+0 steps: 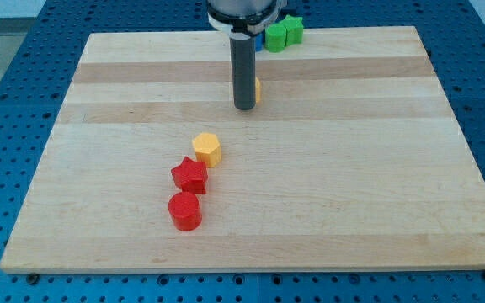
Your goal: Move yellow heart to the top center of the board
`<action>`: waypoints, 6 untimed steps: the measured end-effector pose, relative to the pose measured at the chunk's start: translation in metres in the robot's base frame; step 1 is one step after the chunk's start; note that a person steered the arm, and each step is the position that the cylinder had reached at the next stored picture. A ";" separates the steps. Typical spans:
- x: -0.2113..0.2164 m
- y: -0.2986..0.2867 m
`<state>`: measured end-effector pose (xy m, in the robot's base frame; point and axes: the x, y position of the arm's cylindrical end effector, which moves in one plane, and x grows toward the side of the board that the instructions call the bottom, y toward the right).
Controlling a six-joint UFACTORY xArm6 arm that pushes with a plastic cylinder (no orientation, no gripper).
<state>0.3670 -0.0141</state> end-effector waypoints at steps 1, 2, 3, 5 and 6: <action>-0.019 0.000; -0.036 0.004; -0.054 0.009; -0.083 0.024; -0.089 0.025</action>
